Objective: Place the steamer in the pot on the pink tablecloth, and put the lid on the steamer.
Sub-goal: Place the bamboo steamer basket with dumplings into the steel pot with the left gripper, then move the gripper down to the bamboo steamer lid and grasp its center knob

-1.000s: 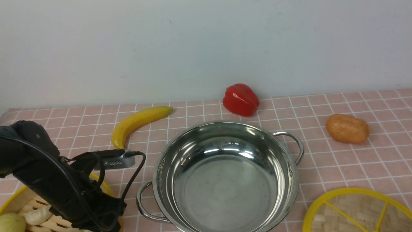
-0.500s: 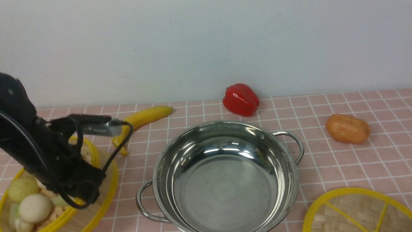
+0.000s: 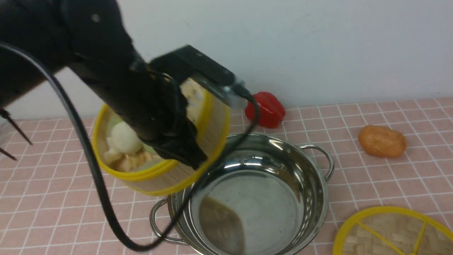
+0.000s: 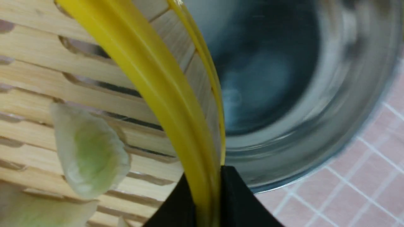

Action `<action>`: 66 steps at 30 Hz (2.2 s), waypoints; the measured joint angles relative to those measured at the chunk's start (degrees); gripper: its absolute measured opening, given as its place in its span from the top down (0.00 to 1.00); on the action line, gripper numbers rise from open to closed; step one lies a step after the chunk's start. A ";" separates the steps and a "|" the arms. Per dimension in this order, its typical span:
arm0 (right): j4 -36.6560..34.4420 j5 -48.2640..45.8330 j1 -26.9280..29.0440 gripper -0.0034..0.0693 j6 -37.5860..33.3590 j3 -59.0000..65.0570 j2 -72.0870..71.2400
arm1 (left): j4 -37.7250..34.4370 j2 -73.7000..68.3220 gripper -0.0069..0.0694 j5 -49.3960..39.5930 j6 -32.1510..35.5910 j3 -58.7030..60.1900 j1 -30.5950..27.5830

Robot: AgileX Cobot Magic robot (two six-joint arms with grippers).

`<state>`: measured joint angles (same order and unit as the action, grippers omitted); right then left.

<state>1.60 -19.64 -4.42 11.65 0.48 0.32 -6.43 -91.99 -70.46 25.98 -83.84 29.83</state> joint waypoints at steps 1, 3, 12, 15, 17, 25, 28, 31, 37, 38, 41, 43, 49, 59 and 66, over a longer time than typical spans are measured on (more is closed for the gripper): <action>0.00 0.00 0.00 0.62 0.00 0.00 0.00 | 0.17 -1.32 0.84 0.00 1.92 0.00 2.99; 0.00 0.00 0.00 0.62 0.00 0.00 0.00 | 1.53 -3.72 0.84 -0.13 5.56 0.00 7.85; 0.00 0.00 0.00 0.62 0.02 0.00 0.00 | 6.98 -8.59 0.84 -0.15 6.54 0.00 15.55; 0.00 0.00 0.00 0.62 0.02 0.00 0.00 | 5.49 -10.03 0.84 -0.15 6.54 -0.03 15.74; 0.00 0.00 0.00 0.62 -0.18 0.00 0.00 | 4.83 -10.69 0.84 -0.15 6.54 -0.03 15.74; 0.00 0.00 0.00 0.62 -0.57 0.00 0.00 | 4.26 -15.66 0.84 -0.15 6.54 -0.03 15.79; 0.00 0.00 0.00 0.62 -0.57 0.00 0.00 | 4.26 -17.30 0.84 0.29 6.42 -0.03 15.79; 0.00 0.00 0.00 0.62 -0.57 0.00 0.00 | 4.21 -17.99 0.84 0.75 6.32 -0.14 15.84; 0.00 0.00 0.00 0.62 -0.57 0.00 0.00 | 4.28 -18.52 0.73 3.78 4.96 -0.41 16.03; 0.00 0.00 0.00 0.62 -0.57 0.00 0.00 | 4.43 -18.52 0.69 4.08 4.59 -0.41 16.03; 0.00 0.00 0.00 0.62 -0.57 0.00 0.00 | 4.69 -18.52 0.57 4.62 3.49 -0.41 16.03; 0.00 0.00 0.00 0.62 -0.57 0.00 0.00 | 5.10 -18.52 0.42 3.93 2.38 -0.49 16.03; 0.00 0.00 0.00 0.62 -0.57 0.00 0.00 | 8.40 -18.15 0.27 1.33 -0.38 -3.42 16.03; 0.00 0.00 0.00 0.62 -0.57 0.00 0.00 | 29.12 -4.60 0.92 2.07 -18.57 -9.35 16.03; 0.00 0.00 0.00 0.62 -0.57 0.00 0.00 | 35.49 3.90 0.94 9.44 -31.34 -9.47 16.03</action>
<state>1.60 -19.64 -4.42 11.09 0.48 0.32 29.06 -88.09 -61.02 -5.36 -93.31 45.87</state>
